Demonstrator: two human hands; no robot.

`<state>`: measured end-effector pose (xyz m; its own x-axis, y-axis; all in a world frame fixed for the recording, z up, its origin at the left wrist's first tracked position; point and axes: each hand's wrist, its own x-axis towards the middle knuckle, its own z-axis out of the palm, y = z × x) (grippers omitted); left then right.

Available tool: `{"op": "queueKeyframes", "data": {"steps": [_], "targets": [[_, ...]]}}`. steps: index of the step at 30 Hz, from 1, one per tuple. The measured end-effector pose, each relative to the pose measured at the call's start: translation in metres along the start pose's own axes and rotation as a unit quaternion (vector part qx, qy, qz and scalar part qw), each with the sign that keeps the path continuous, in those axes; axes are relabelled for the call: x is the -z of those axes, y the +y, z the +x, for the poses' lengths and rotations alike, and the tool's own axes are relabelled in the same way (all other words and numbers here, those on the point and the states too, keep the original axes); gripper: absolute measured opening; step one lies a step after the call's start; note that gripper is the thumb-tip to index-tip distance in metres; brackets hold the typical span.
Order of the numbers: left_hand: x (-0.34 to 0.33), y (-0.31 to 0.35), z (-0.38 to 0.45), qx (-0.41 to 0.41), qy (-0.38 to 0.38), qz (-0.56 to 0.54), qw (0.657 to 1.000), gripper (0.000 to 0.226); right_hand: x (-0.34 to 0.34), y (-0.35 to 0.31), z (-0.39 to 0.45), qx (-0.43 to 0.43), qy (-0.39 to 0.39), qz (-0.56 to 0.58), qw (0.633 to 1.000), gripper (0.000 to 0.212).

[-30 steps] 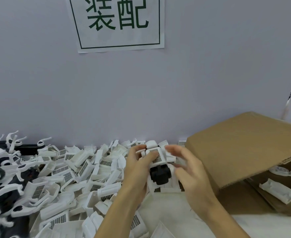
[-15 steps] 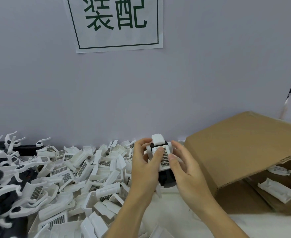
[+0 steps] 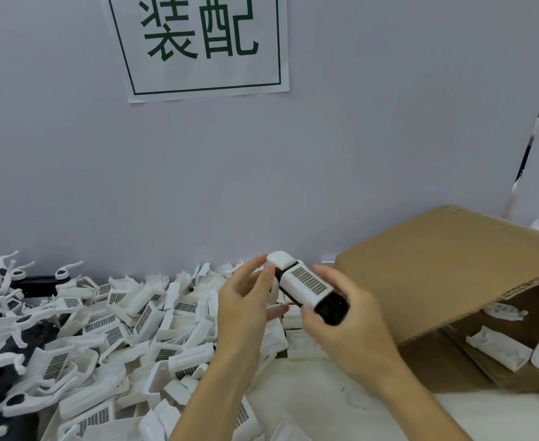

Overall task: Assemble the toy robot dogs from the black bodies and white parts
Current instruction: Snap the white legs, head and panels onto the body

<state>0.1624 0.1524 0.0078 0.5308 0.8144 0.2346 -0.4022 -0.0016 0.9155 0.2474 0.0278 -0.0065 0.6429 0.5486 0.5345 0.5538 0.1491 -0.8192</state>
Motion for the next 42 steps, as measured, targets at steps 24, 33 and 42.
{"op": "queueKeyframes", "data": {"steps": [24, 33, 42], "targets": [[0.021, 0.018, 0.007, 0.067, -0.063, 0.048, 0.995, 0.035, 0.046, -0.019, 0.012, -0.03, -0.185, -0.065, 0.98, 0.038], [0.026, 0.02, 0.008, 0.066, -0.058, -0.045, 0.995, 0.028, 0.064, -0.023, 0.036, -0.168, 0.099, 0.326, 0.925, 0.022], [0.028, 0.011, 0.011, 0.07, -0.043, 0.018, 0.996, 0.025, 0.16, -0.042, 0.105, -0.163, 0.313, 0.502, 0.789, 0.036]]}}
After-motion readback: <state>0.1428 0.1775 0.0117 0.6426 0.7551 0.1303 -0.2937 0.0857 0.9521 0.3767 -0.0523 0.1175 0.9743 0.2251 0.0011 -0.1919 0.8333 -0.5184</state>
